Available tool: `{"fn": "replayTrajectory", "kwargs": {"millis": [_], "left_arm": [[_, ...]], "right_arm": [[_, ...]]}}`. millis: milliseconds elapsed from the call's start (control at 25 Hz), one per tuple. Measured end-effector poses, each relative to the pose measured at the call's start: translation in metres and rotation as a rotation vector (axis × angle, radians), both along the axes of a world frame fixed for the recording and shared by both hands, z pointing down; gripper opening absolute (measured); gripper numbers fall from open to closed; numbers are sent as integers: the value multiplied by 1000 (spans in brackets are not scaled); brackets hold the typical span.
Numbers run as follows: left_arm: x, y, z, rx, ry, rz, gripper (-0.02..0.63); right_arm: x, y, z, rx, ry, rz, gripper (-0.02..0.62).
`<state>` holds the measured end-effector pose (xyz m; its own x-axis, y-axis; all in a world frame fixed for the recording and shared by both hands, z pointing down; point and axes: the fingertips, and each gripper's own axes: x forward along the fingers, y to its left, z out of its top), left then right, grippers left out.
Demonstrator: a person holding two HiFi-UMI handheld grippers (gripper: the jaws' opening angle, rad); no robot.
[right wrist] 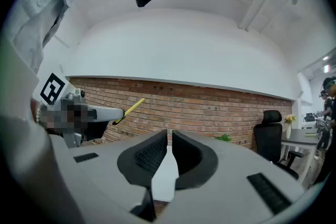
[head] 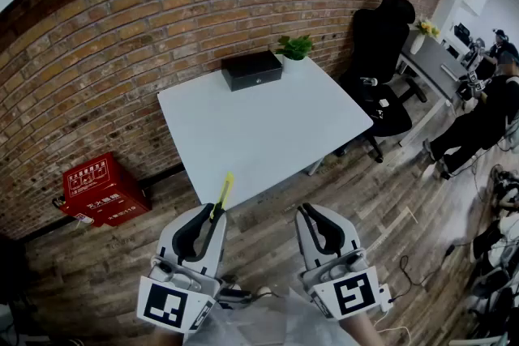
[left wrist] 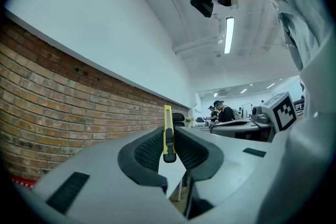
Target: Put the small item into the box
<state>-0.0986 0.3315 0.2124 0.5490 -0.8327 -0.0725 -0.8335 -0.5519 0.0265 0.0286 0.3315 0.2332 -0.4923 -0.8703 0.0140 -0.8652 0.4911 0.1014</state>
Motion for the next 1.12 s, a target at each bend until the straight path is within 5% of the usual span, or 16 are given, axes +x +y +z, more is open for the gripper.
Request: {"fn": "replayTrajectory", "kwargs": {"millis": [1120], "left_arm": [[56,26,-3,24,14,-93,75]], "right_arm": [[66,23,2,27,-22,-31,58]]}}
